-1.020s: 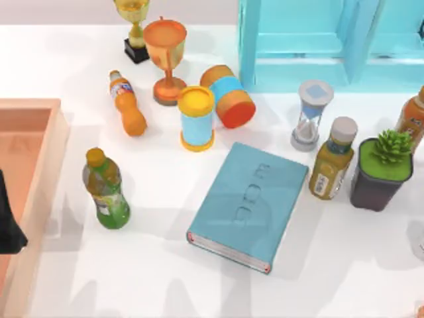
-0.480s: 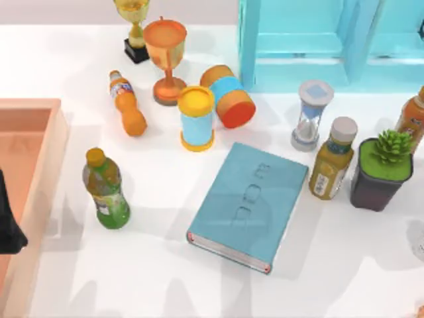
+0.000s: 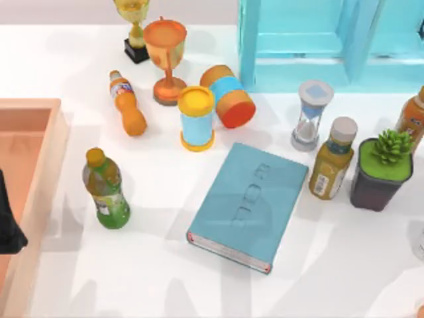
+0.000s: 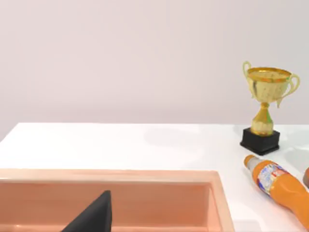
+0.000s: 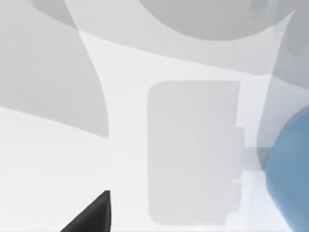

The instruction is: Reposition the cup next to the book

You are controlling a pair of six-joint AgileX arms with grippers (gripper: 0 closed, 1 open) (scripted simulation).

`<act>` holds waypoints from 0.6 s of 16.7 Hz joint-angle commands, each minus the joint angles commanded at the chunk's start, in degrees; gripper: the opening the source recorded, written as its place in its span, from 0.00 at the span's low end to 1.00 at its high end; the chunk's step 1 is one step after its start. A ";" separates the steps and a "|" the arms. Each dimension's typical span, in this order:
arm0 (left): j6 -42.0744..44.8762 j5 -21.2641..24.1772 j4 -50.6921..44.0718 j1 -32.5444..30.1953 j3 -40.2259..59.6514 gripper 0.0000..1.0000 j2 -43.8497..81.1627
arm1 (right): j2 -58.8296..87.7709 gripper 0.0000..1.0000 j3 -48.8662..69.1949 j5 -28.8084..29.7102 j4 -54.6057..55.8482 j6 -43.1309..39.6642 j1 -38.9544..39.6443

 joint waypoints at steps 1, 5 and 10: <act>0.00 0.00 0.00 0.00 0.00 1.00 0.00 | 0.17 1.00 -0.45 0.00 0.48 -0.01 -0.01; 0.00 0.00 0.00 0.00 0.00 1.00 0.00 | 0.17 0.92 -0.47 0.00 0.51 -0.01 -0.01; 0.00 0.00 0.00 0.00 0.00 1.00 0.00 | 0.17 0.55 -0.47 0.00 0.51 -0.01 -0.01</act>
